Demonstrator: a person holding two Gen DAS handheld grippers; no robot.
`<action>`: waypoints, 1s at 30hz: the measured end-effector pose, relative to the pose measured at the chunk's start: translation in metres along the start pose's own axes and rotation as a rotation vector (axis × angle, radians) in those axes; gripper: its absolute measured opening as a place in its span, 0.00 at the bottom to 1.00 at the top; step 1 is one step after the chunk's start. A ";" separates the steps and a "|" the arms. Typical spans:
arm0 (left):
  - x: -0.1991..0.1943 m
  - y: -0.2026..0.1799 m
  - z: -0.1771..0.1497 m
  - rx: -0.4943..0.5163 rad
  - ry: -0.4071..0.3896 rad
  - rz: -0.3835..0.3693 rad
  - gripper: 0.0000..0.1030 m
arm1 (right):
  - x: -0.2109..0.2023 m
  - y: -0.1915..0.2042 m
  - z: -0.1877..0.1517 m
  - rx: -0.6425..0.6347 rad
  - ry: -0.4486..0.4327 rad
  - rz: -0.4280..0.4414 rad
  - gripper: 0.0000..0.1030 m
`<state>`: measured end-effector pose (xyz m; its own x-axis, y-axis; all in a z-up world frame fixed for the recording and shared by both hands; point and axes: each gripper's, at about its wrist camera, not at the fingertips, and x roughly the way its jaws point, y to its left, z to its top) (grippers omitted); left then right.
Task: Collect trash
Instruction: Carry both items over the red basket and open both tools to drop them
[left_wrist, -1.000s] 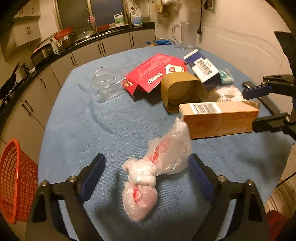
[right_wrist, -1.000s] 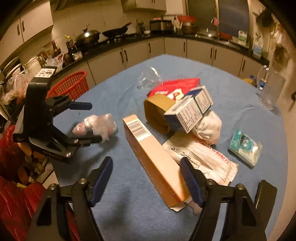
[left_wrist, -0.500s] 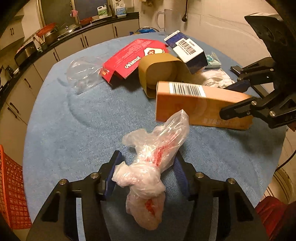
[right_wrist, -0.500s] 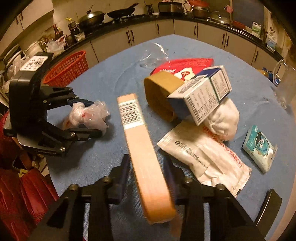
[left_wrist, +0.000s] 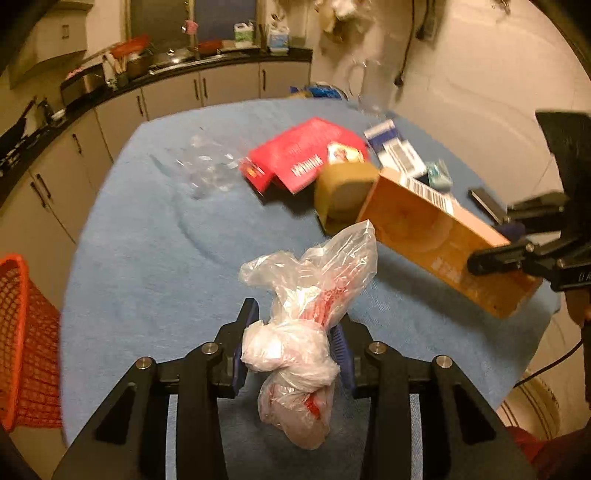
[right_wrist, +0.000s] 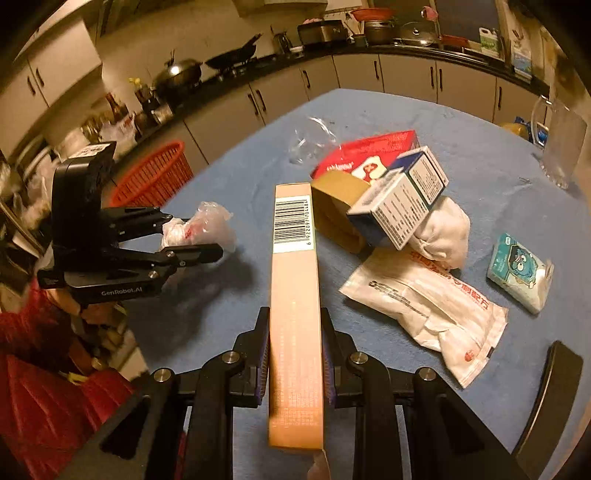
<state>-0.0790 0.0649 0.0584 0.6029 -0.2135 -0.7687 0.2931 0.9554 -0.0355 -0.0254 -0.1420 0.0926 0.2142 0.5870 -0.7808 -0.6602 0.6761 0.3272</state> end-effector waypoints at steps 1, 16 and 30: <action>-0.007 0.004 0.001 -0.013 -0.014 0.002 0.37 | -0.002 0.001 0.002 0.006 -0.007 0.009 0.25; -0.134 0.123 0.010 -0.215 -0.217 0.215 0.37 | 0.013 0.092 0.082 -0.019 -0.062 0.229 0.25; -0.144 0.264 -0.036 -0.424 -0.114 0.391 0.39 | 0.107 0.202 0.172 -0.082 0.026 0.358 0.25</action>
<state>-0.1153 0.3554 0.1372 0.6895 0.1732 -0.7033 -0.2758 0.9606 -0.0337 -0.0118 0.1337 0.1663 -0.0583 0.7677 -0.6381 -0.7456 0.3915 0.5392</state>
